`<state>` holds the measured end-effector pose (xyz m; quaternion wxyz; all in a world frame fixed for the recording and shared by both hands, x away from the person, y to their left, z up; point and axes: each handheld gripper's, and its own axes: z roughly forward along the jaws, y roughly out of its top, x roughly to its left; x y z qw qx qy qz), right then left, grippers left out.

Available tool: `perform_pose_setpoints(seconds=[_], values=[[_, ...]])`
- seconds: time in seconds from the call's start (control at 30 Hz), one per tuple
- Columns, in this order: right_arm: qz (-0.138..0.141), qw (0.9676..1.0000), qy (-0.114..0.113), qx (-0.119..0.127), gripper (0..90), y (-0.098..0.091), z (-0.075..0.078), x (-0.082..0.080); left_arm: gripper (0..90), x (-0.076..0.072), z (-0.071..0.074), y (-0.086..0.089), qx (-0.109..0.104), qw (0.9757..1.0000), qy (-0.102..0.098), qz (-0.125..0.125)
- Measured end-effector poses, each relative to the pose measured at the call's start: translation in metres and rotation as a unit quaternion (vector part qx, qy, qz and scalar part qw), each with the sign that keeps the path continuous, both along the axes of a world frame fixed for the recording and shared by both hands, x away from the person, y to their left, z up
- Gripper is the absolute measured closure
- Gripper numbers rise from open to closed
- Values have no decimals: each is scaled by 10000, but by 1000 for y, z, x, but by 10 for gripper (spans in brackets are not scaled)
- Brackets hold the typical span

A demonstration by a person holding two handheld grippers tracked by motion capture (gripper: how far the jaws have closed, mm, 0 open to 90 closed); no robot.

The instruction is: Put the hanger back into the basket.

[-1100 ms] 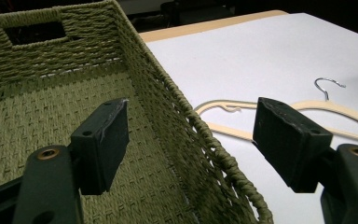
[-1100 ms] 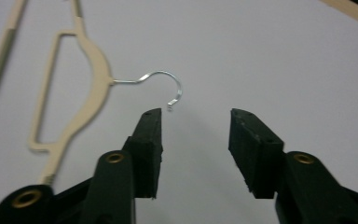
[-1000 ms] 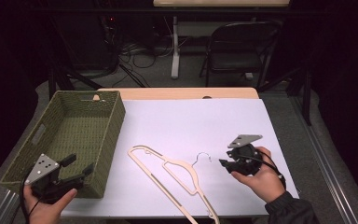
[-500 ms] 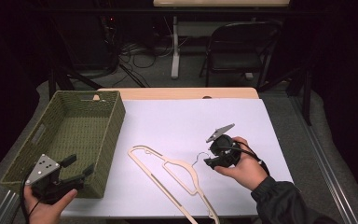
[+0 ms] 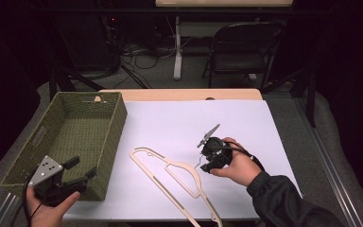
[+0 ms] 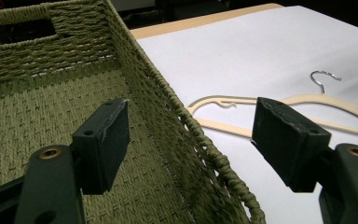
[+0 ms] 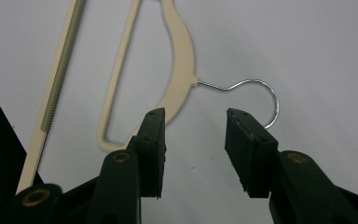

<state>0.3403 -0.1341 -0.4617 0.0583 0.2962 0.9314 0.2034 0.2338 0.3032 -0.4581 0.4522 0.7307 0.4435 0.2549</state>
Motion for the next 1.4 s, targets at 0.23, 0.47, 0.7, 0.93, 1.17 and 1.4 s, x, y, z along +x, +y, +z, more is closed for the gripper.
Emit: perform_pose_setpoints(seconds=[0.23,0.47,0.7,0.93,1.17,1.4], values=[[351,9993,149,-61,596,17,-14,2,276,0,0,0,10,10000,0,-11],[604,9977,230,-219,599,40,-27,0,278,0,-1,-1,20,10000,16,-25],[733,9960,382,-339,596,59,-38,-1,279,1,-1,0,25,10000,17,-9],[853,9941,512,-440,594,73,-50,-4,279,1,-2,0,14,10000,22,-7],[833,9930,710,-435,588,81,-58,-3,280,1,-2,1,16,10000,37,-10],[793,9919,890,-449,588,84,-62,-3,280,1,-1,2,-26,10000,16,8]])
